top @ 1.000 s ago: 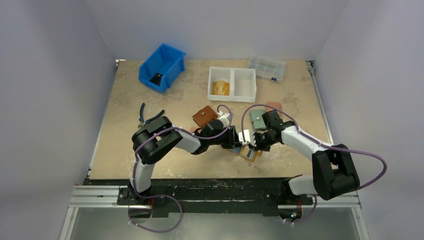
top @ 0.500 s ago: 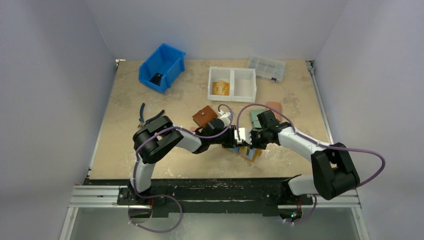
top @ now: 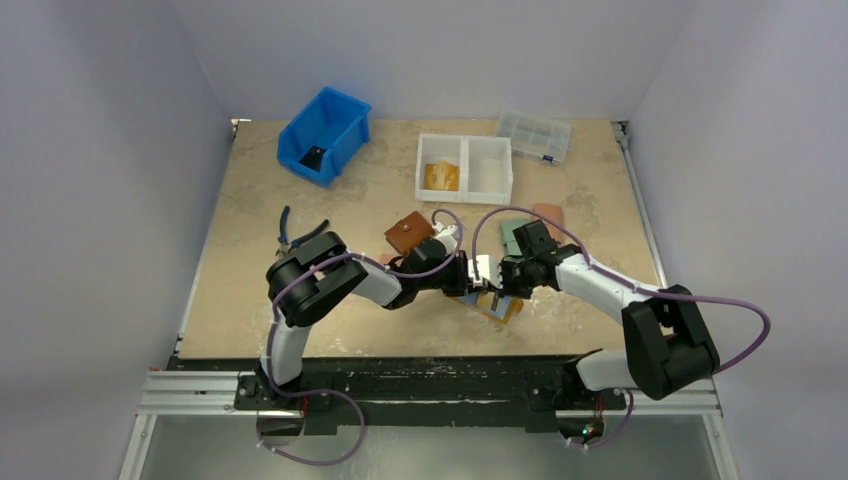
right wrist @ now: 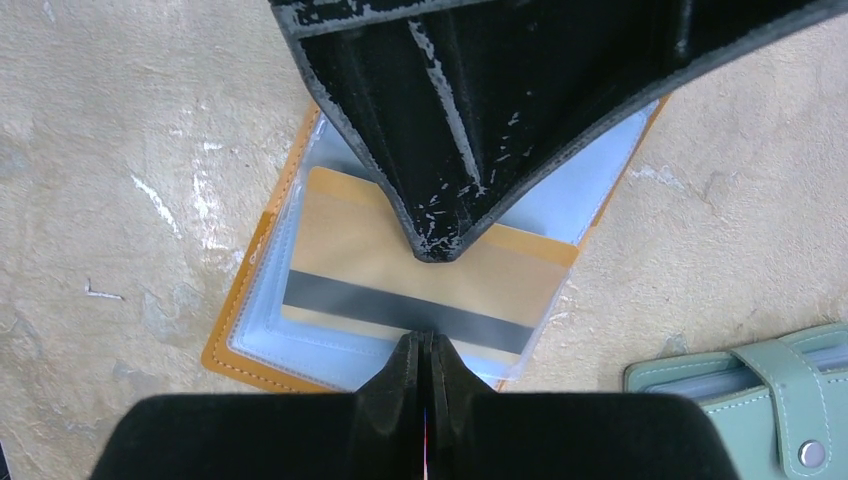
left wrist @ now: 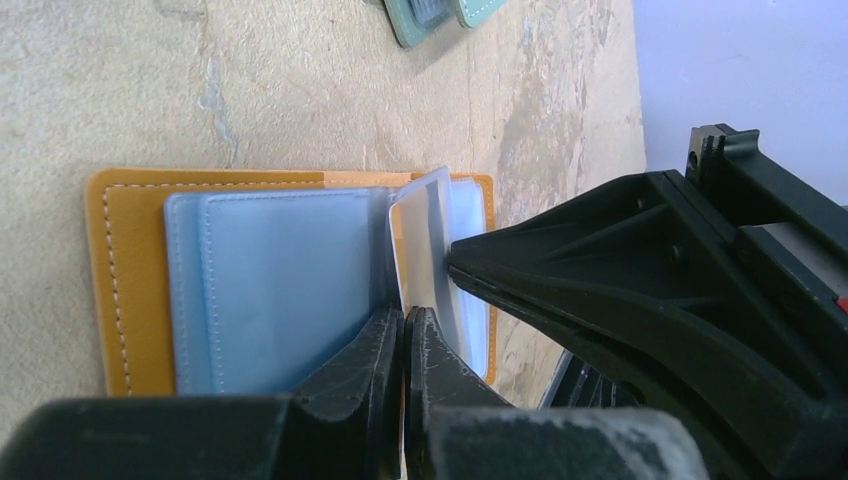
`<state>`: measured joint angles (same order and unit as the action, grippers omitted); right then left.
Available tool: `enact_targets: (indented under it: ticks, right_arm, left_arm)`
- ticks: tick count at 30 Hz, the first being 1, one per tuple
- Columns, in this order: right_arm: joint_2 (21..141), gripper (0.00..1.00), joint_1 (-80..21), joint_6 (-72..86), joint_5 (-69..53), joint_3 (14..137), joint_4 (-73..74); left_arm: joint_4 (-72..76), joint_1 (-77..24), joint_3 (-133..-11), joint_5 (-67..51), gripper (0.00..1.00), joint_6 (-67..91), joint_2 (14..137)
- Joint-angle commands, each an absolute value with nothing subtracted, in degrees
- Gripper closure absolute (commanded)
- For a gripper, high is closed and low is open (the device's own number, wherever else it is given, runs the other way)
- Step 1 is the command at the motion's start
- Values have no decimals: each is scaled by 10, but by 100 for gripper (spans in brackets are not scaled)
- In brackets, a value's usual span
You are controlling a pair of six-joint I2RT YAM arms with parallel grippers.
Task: Take the credit cards out of the card holder
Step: Remove the credit card from the card holder.
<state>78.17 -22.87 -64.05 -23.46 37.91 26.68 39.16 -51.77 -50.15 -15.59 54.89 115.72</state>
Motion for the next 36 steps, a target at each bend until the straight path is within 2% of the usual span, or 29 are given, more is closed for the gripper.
enact_targets:
  ticks: [1, 4, 16, 18, 23, 25, 28, 32, 36]
  right_arm:
    - [786, 93, -234, -622, -235, 387, 256]
    - [787, 89, -234, -621, -232, 386, 257]
    - [804, 88, -233, -611, -220, 391, 259]
    - [802, 86, -232, -604, -236, 399, 267]
    - [789, 69, -194, -587, -363, 452, 341]
    - [775, 59, -176, -589, -394, 457, 353]
    - [755, 41, -160, -593, -420, 450, 355]
    - [750, 22, -159, -591, -436, 450, 357]
    - [755, 9, -159, -586, -445, 458, 365]
  left_arm:
    - [398, -513, -463, -135, 100, 548, 1151]
    - [428, -505, -441, -152, 100, 549, 1139]
    - [515, -480, -393, -210, 100, 585, 1134]
    - [514, -478, -390, -210, 100, 583, 1133]
    - [484, -479, -385, -194, 100, 523, 1106]
    - [467, -480, -379, -179, 100, 482, 1084]
    - [438, -486, -375, -156, 100, 414, 1052]
    - [427, -498, -374, -147, 100, 340, 1018]
    - [429, -516, -369, -142, 100, 274, 985]
